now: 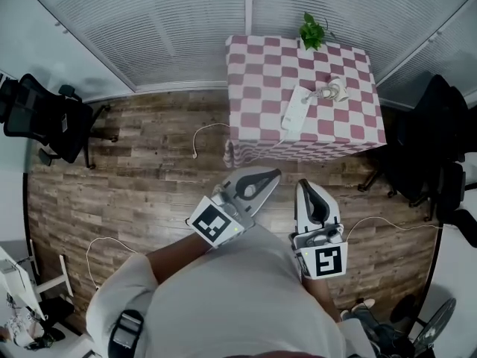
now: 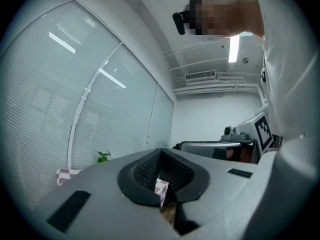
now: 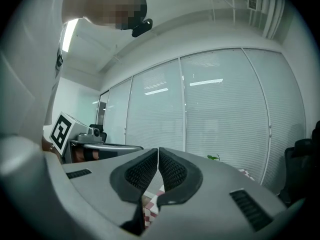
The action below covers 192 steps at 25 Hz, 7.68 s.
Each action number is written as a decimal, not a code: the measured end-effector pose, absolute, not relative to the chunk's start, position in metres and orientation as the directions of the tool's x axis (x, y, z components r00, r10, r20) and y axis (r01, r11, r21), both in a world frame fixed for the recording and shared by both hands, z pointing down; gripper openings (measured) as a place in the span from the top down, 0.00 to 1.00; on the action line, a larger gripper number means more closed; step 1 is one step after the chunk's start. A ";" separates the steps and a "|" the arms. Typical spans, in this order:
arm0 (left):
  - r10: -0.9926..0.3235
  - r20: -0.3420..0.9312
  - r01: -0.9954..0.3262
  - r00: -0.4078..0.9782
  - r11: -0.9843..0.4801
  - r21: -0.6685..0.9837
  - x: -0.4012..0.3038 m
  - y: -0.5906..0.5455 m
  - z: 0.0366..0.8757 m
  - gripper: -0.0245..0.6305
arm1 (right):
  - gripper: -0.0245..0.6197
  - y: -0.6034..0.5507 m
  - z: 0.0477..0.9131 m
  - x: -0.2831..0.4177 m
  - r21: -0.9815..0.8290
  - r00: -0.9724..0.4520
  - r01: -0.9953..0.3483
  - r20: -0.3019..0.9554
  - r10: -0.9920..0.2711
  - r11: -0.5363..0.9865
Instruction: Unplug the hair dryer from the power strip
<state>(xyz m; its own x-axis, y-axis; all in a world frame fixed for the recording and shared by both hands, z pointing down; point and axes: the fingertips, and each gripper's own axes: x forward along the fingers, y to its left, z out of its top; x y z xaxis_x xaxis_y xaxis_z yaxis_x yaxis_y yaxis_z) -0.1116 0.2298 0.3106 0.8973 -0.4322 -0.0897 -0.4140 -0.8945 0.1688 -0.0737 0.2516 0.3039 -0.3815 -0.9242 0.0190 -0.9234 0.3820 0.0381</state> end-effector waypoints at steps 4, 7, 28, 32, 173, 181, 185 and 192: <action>-0.415 -0.090 -0.398 0.905 -0.902 0.166 -0.115 0.200 0.311 0.92 | 0.91 0.221 0.305 -0.077 0.056 -0.377 -0.924 0.031 -0.926 0.378; -0.401 -0.080 -0.385 0.912 -0.908 0.165 -0.115 0.181 0.315 0.92 | 0.91 0.201 0.307 -0.079 0.056 -0.370 -0.927 0.036 -0.928 0.371; -0.353 -0.020 -0.342 0.936 -0.919 0.199 -0.077 0.116 0.339 0.92 | 0.91 0.136 0.327 -0.041 0.019 -0.328 -0.944 0.072 -0.942 0.330; -0.350 -0.008 -0.342 0.937 -0.920 0.193 -0.057 0.104 0.343 0.92 | 0.91 0.124 0.330 -0.019 0.005 -0.321 -0.947 0.071 -0.944 0.322; -0.161 0.925 -0.117 0.345 -0.985 -0.127 0.082 -0.085 0.762 0.92 | 0.81 -0.113 0.732 0.100 -0.158 -0.359 -0.921 0.699 -0.618 0.356; -0.160 0.929 -0.122 0.332 -0.984 -0.126 0.082 -0.086 0.763 0.92 | 0.81 -0.112 0.732 0.100 -0.161 -0.364 -0.917 0.709 -0.604 0.364; -0.168 0.929 -0.119 0.329 -0.984 -0.136 0.083 -0.085 0.763 0.92 | 0.82 -0.111 0.731 0.102 -0.171 -0.368 -0.918 0.704 -0.607 0.357; -0.161 0.933 -0.124 0.322 -0.984 -0.128 0.083 -0.085 0.763 0.92 | 0.83 -0.110 0.728 0.103 -0.201 -0.378 -0.919 0.694 -0.612 0.340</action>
